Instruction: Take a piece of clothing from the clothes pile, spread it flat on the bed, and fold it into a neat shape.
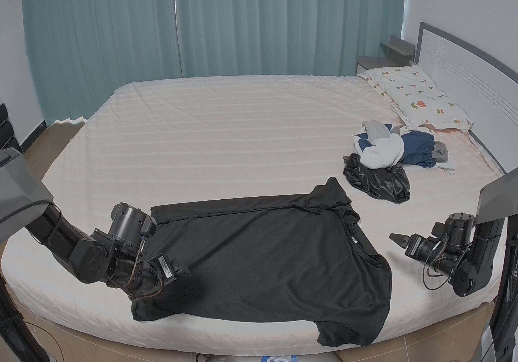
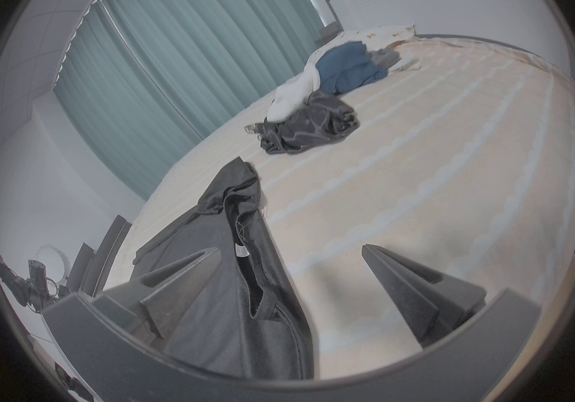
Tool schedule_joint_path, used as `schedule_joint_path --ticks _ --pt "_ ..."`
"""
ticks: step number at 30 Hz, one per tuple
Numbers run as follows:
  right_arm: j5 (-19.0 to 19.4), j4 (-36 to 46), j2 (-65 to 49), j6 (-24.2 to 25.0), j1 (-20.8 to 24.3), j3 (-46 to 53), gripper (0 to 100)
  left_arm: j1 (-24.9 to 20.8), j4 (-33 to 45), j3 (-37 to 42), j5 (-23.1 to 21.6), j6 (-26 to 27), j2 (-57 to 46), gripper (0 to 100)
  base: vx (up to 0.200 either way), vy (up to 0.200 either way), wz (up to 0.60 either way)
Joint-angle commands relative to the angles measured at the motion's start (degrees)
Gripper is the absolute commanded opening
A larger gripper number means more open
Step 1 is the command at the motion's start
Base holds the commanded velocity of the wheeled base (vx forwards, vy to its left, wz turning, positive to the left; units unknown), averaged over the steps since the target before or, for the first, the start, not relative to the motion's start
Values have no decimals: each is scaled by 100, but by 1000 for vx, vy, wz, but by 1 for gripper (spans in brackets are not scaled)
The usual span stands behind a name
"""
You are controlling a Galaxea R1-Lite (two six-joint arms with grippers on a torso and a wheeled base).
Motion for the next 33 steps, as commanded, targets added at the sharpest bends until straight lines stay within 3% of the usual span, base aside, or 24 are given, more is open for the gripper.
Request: schedule_joint_path --ticks 1,11,19,28,29,33 --pt "-72 504 234 14 327 -601 100 171 -118 -197 -14 -285 93 100 0 0 0" --pt "-581 1902 322 5 1004 -1928 100 188 -179 -215 -14 -338 453 100 0 0 0" --pt "-696 3036 612 14 1074 -3185 100 197 -346 -206 -6 -347 629 100 0 0 0" --pt "-898 3915 885 -48 1127 -3879 100 197 -346 -206 -6 -338 664 100 0 0 0" --pt "-907 3941 911 -56 1127 -3914 0 197 -346 -206 -6 -338 664 100 0 0 0" --pt "-924 3958 955 -65 1188 -4019 0 206 -346 -215 -6 -338 664 100 0 0 0"
